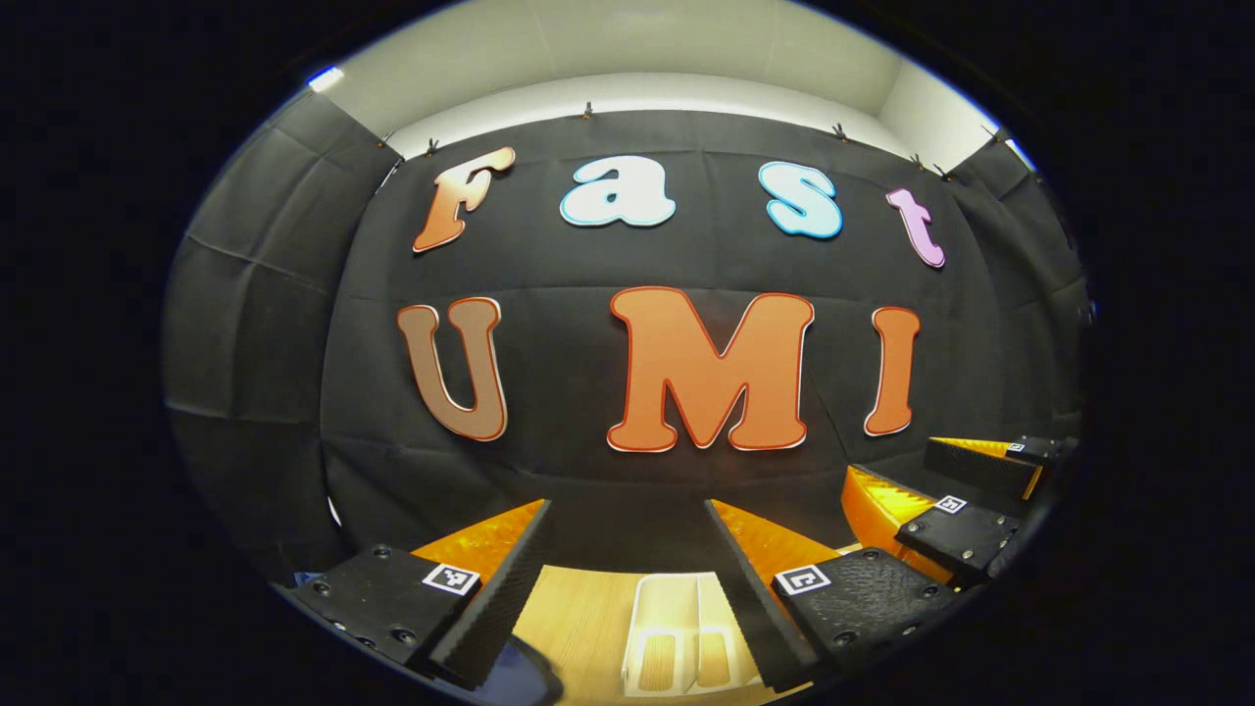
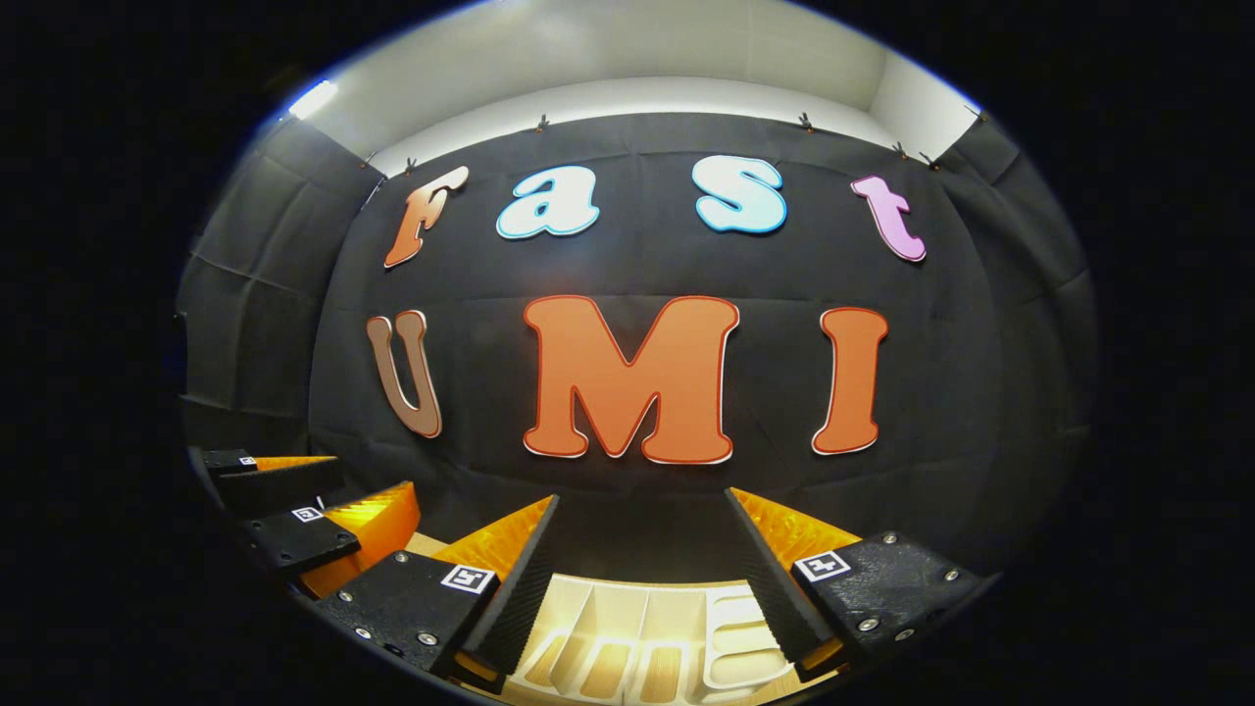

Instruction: Open the schoolbag, grab two books from the bookshelf and put them into the schoolbag.

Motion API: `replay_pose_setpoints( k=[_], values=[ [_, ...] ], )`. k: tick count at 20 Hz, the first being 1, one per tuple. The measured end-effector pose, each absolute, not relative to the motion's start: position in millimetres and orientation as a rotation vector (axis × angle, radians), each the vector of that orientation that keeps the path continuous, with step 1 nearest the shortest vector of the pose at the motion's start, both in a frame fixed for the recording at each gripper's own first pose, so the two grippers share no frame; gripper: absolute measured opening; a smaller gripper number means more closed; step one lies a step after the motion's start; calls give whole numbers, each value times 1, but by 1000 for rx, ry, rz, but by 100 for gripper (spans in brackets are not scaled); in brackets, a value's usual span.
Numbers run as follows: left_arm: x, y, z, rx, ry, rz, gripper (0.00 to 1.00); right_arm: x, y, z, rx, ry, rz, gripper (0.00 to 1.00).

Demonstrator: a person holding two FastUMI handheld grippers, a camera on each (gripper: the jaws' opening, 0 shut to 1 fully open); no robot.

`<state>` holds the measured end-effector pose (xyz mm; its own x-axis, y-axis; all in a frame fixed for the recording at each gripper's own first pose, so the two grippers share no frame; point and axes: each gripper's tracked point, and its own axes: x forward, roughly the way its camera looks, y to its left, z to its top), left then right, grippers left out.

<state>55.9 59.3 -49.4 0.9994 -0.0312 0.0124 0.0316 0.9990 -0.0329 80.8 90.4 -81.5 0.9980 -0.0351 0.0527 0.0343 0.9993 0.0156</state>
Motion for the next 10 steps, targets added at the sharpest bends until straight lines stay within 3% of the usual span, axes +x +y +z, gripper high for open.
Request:
replay_pose_setpoints(
  k=[3, 4, 6, 10],
  values=[
    [55, 60, -48, -24, -22, -27, 93, 79, 87, -87, -2, -32, -62, 95],
    [56, 59, -50, -24, -18, -33, 93, 77, 85, -87, -10, -35, -75, 100],
    [55, 58, -54, -27, -8, -41, 93, 77, 82, -89, -4, -24, -91, 95],
    [57, 61, -58, -21, 0, -44, 93, 72, 76, -102, 3, 24, -111, 95]
  ],
)
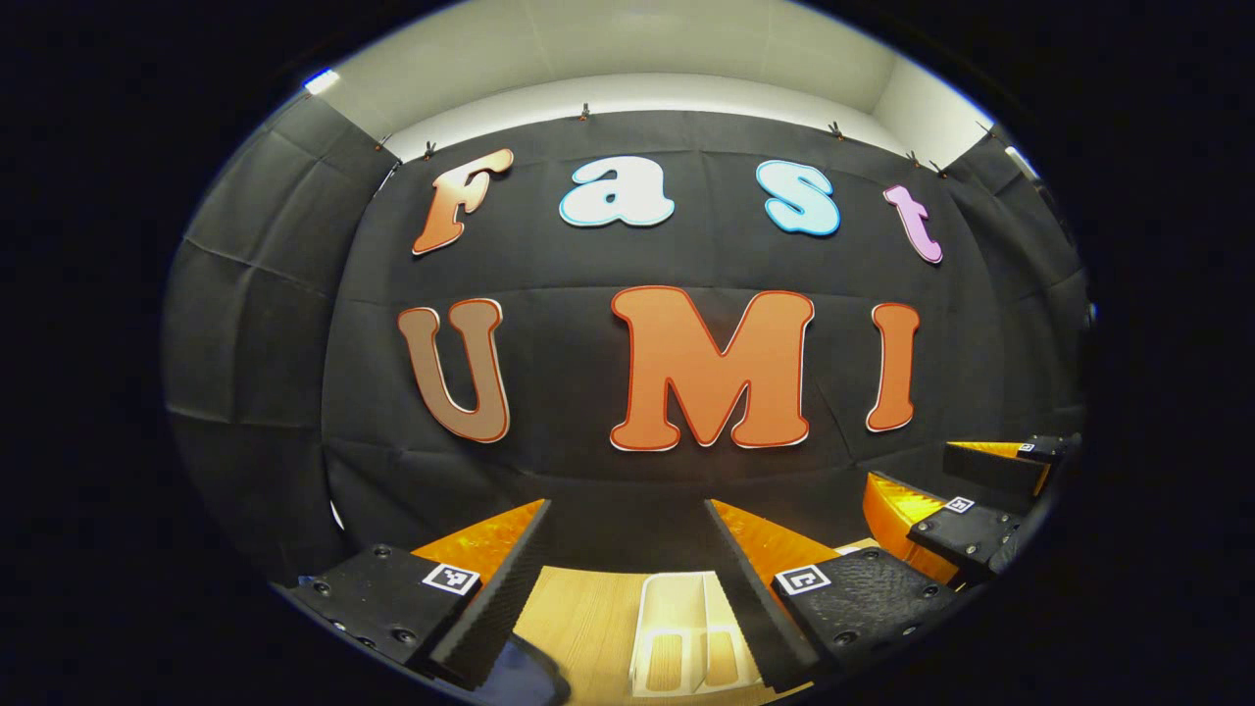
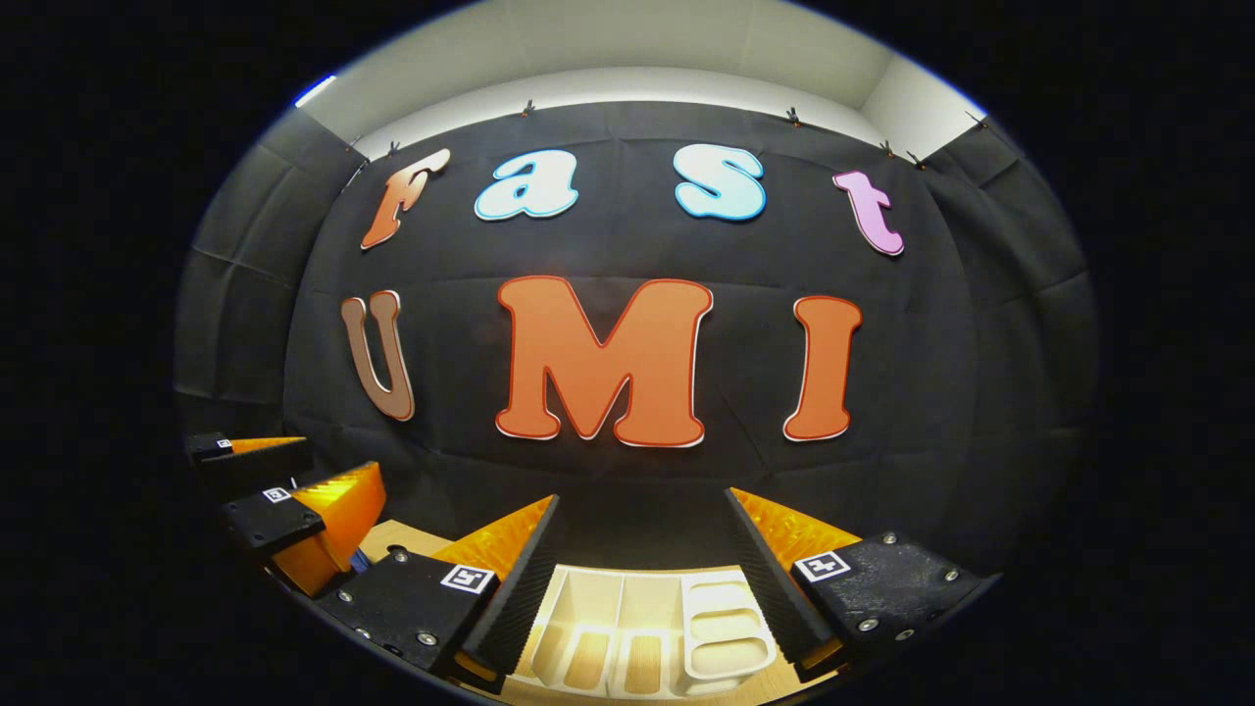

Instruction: Open the schoolbag, grab two books from the bookshelf and put them into the schoolbag.

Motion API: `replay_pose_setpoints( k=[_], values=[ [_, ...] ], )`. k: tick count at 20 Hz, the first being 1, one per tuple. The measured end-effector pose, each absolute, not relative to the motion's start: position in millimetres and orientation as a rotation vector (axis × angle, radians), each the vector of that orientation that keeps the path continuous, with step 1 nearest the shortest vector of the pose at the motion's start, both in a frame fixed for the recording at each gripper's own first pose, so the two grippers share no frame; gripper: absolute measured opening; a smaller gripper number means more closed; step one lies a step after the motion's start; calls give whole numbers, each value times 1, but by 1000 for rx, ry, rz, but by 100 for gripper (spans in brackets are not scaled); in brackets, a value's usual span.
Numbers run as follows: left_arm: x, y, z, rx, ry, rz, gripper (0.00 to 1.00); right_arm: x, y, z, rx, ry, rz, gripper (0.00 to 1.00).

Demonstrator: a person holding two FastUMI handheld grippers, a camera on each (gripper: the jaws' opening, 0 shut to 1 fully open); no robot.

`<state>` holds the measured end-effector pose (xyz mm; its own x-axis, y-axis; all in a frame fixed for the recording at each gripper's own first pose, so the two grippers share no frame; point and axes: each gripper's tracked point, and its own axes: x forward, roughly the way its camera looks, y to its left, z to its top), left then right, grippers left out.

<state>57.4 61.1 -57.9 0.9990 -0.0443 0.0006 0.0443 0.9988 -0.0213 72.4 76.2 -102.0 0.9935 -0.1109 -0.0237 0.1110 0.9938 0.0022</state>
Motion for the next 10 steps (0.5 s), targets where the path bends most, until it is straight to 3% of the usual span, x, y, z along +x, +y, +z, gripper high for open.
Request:
replay_pose_setpoints(
  k=[10],
  values=[
    [60, 55, -60, -30, 2, -91, 93, 65, 62, -110, 39, 75, -160, 95]
  ],
)
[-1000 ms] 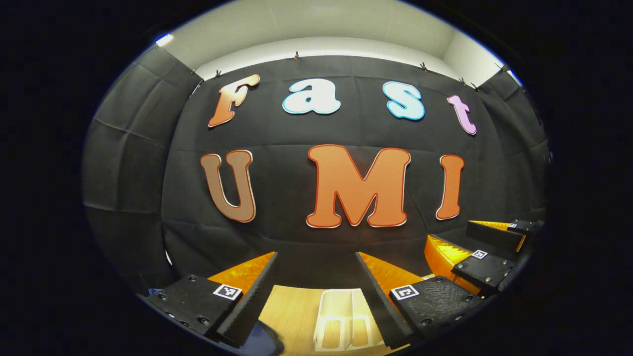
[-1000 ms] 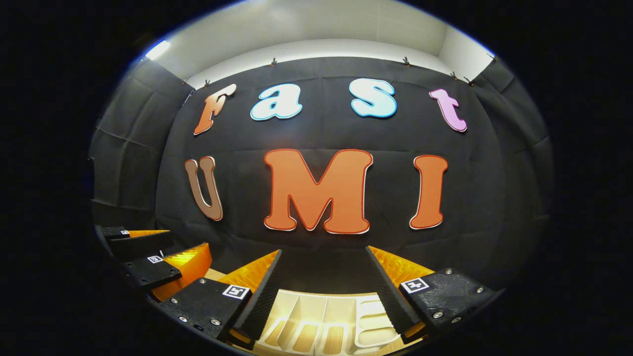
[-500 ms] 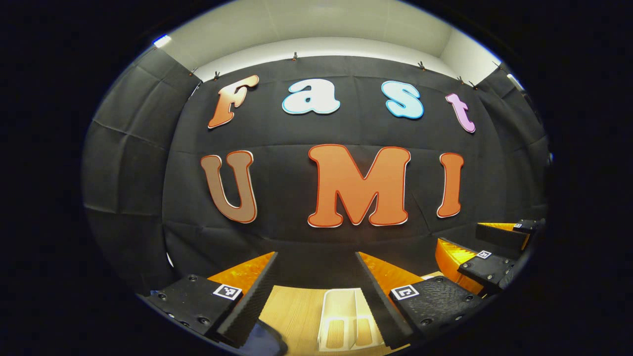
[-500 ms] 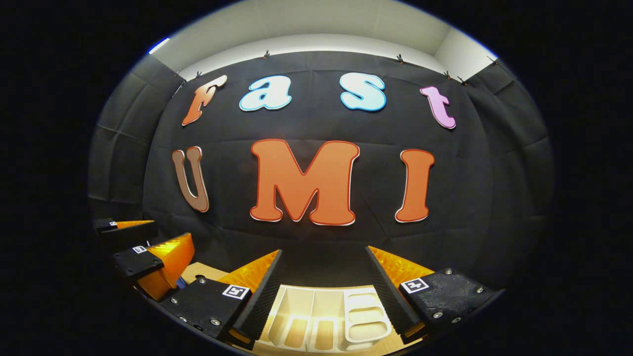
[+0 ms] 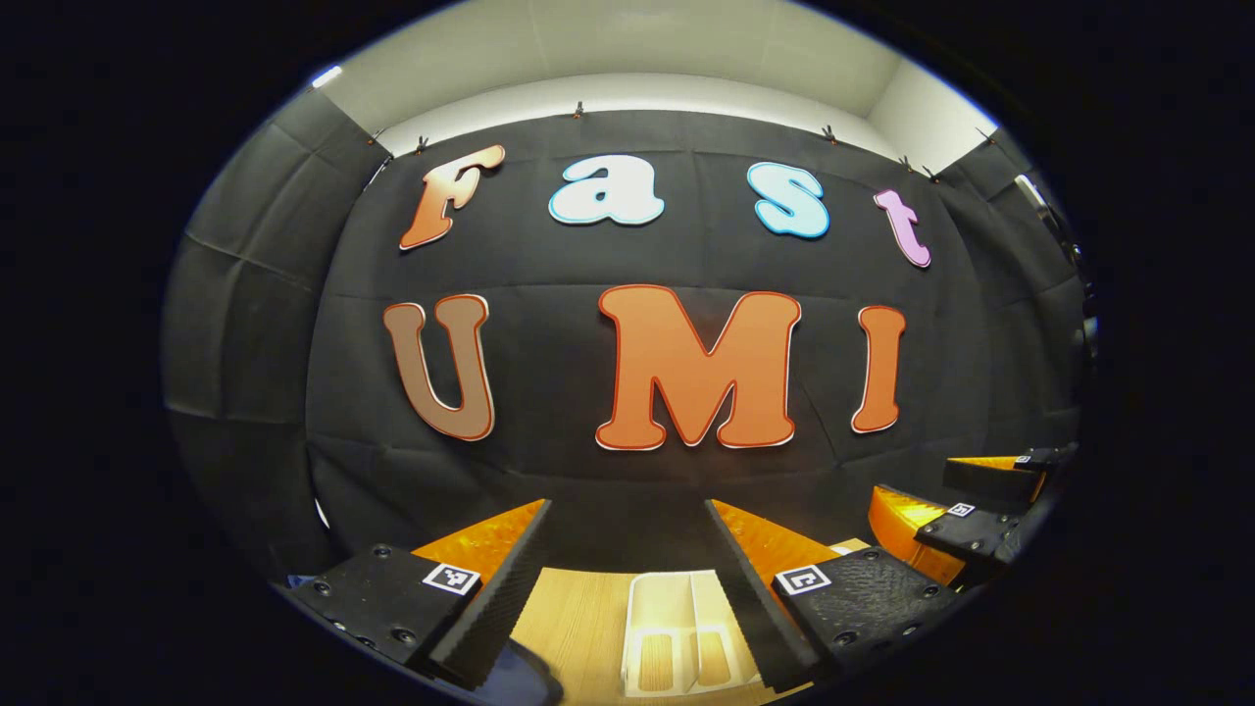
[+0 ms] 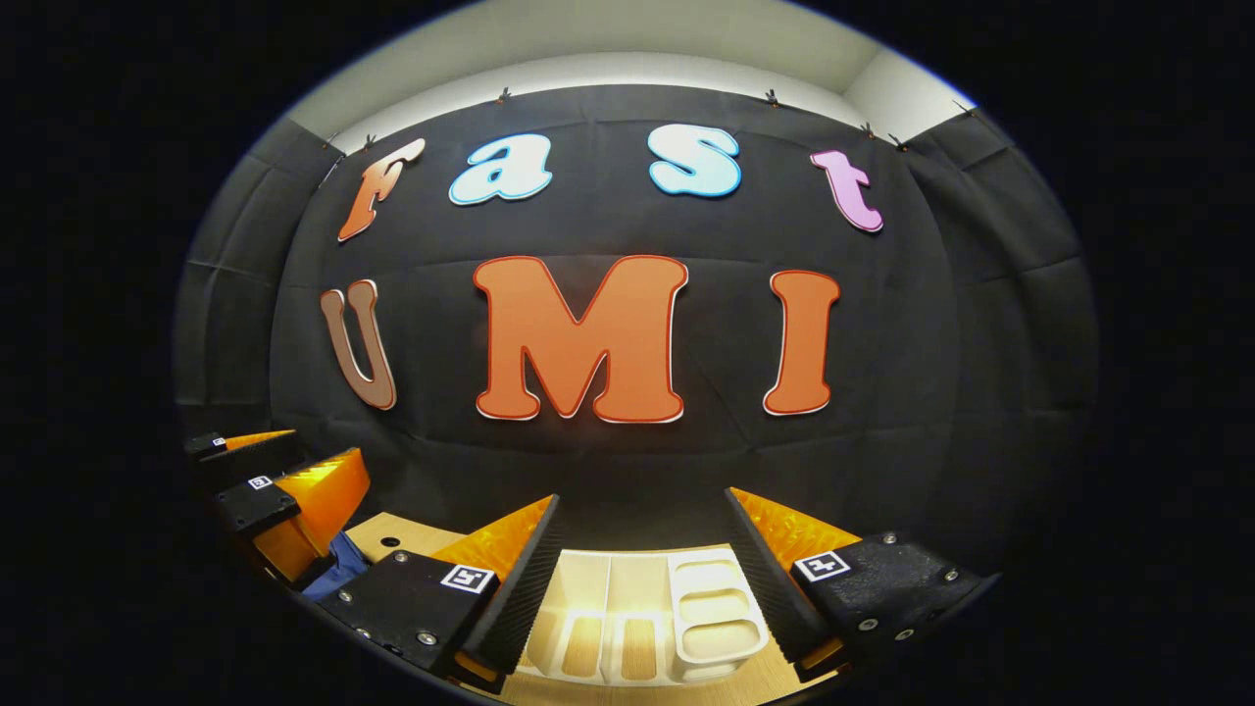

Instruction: Open the schoolbag, grab two books from the bookshelf and put them into the schoolbag.

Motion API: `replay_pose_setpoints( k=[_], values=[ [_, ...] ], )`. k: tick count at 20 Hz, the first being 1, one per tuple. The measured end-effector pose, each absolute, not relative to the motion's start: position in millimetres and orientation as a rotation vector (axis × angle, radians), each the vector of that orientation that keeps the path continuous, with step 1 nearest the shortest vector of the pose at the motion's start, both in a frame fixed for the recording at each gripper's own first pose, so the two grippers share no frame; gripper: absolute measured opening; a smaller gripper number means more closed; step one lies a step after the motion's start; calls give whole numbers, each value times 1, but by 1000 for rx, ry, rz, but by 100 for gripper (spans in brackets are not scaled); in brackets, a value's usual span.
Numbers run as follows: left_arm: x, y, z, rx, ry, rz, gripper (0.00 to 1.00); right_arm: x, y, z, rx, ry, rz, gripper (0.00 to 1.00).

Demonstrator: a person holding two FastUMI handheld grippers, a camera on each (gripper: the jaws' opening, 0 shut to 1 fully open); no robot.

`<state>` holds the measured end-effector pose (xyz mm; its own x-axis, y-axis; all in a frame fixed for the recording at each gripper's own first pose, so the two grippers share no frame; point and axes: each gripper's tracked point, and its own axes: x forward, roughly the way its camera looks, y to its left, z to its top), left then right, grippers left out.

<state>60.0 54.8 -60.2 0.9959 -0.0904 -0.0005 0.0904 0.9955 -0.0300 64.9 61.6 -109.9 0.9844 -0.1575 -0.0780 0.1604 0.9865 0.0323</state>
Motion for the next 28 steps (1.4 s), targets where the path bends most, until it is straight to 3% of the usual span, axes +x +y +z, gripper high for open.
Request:
replay_pose_setpoints(
  k=[7, 8, 9, 28],
  values=[
    [60, 54, -62, -19, 5, -99, 93, 63, 62, -104, 46, 59, -167, 95],
    [60, 55, -61, -15, 4, -97, 93, 62, 61, -104, 49, 59, -168, 100],
    [59, 55, -61, -12, 3, -94, 93, 63, 62, -103, 53, 59, -166, 95],
    [60, 57, -66, 10, 24, -107, 93, 64, 63, -111, 34, 92, -169, 95]
  ],
)
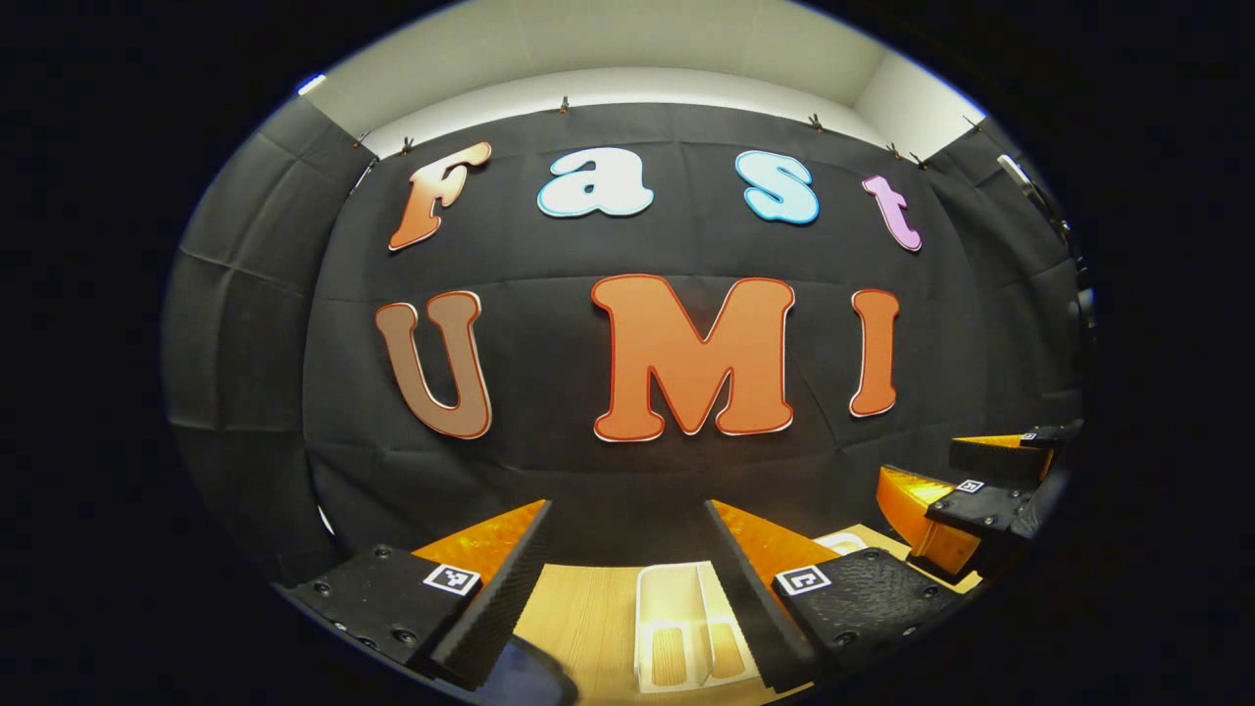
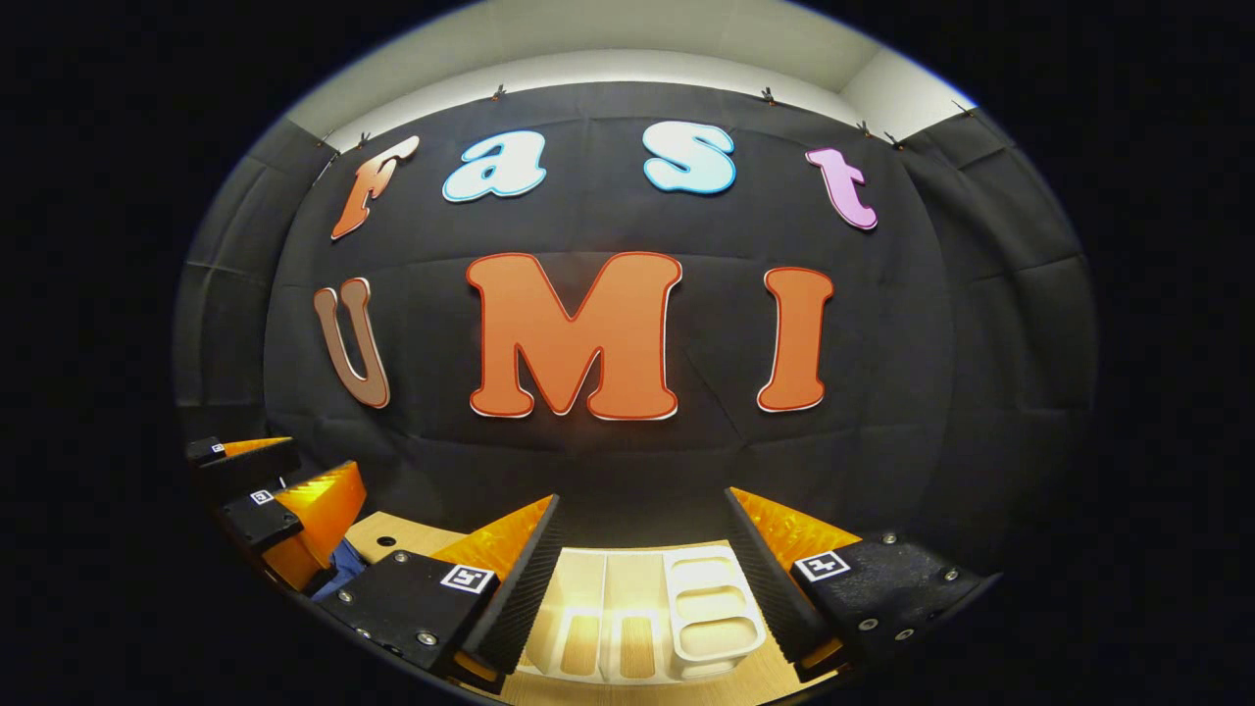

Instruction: Open the schoolbag, grab two books from the bookshelf and put them into the schoolbag.

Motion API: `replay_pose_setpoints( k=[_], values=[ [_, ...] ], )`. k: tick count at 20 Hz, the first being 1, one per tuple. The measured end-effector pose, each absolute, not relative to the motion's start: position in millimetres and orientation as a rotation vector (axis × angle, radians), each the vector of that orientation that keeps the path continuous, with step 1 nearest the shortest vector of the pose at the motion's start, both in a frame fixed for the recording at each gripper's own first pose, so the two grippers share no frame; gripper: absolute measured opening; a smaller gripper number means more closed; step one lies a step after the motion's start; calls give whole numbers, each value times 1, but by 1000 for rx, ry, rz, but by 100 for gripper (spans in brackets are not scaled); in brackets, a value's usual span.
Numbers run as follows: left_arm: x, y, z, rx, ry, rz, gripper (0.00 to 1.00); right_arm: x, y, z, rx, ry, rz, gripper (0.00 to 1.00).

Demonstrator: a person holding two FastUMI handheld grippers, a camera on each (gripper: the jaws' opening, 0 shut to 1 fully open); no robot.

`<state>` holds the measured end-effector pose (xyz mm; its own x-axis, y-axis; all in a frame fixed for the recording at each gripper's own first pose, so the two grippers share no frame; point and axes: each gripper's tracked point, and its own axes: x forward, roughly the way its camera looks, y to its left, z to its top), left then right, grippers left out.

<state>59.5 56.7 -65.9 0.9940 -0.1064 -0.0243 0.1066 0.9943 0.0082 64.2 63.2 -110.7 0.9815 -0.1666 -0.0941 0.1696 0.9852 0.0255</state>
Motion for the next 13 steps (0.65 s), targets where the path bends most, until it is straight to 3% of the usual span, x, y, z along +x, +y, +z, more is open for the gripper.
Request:
replay_pose_setpoints(
  k=[9, 10, 11, 13],
  values=[
    [62, 59, -68, 21, 24, -93, 93, 62, 63, -105, 11, 67, -171, 95],
    [62, 59, -67, 21, 24, -94, 94, 61, 64, -103, 11, 61, -168, 100],
    [61, 60, -68, 24, 23, -93, 93, 61, 65, -103, 8, 61, -165, 95],
    [61, 61, -67, 48, 17, -89, 93, 60, 64, -104, -5, 62, -172, 95]
  ],
)
